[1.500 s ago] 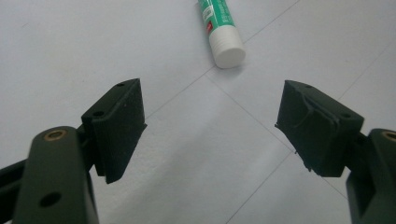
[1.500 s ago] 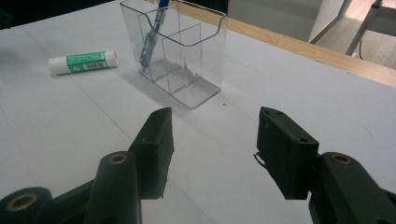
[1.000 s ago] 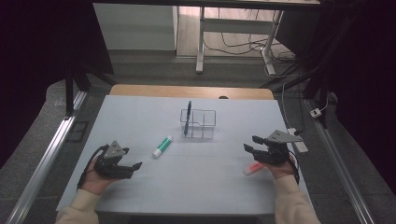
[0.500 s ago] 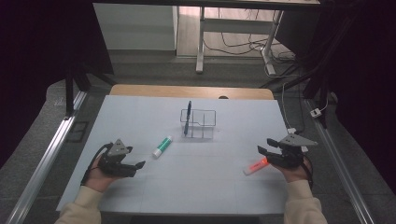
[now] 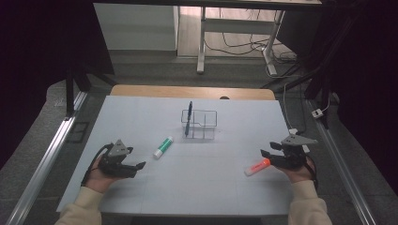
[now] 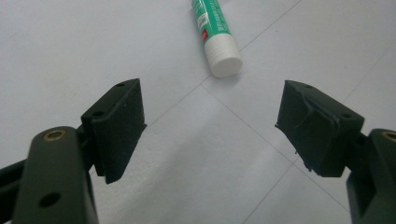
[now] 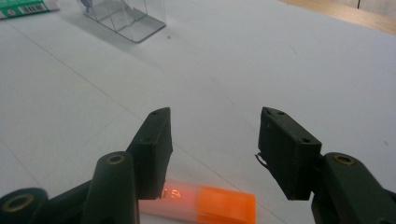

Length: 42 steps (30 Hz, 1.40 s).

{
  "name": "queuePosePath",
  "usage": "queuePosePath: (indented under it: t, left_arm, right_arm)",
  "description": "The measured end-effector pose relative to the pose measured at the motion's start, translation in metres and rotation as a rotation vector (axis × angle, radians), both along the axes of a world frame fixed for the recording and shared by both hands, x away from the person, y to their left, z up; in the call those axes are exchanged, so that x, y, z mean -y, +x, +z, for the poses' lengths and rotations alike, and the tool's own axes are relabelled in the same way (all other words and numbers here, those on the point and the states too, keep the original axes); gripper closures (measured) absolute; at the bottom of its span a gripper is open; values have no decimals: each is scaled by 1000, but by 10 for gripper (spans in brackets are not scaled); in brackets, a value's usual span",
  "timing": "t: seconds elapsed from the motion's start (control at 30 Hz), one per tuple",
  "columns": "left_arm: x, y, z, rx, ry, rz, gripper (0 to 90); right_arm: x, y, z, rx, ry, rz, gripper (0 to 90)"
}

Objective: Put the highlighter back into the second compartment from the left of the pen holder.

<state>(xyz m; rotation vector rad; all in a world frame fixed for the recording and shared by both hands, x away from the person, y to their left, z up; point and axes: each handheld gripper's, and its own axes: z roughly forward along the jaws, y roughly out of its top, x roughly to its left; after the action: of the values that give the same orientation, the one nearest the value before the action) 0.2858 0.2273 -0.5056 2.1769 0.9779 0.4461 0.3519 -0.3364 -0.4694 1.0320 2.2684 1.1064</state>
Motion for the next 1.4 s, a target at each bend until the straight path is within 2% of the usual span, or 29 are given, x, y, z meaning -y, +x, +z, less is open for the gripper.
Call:
queuePosePath:
  t: [0.13,0.5,0.63,0.87,1.03,1.23,1.33,1.4]
  left_arm:
    - [0,0,0,0,2,0,229]
    - [0,0,0,-1,2,-2,229]
    - [0,0,0,-2,1,-1,229]
    - [-1,0,0,-2,1,1,229]
    - [0,0,0,-4,6,-3,229]
    - [0,1,-1,-6,6,-5,229]
    - [0,1,-1,-7,8,-6,229]
    - [1,1,-2,-8,10,-7,229]
  right_arm:
    - [4,1,0,-17,-21,-7,439]
    - [11,2,-2,-60,-74,38,429]
    - [10,4,-2,-60,-107,81,419]
    - [2,10,7,-55,-224,231,396]
    - [-4,22,14,-102,-358,362,355]
    - [-13,35,14,-167,-475,499,346]
    - [-19,37,11,-180,-545,551,342]
    - [-22,38,9,-188,-573,582,347]
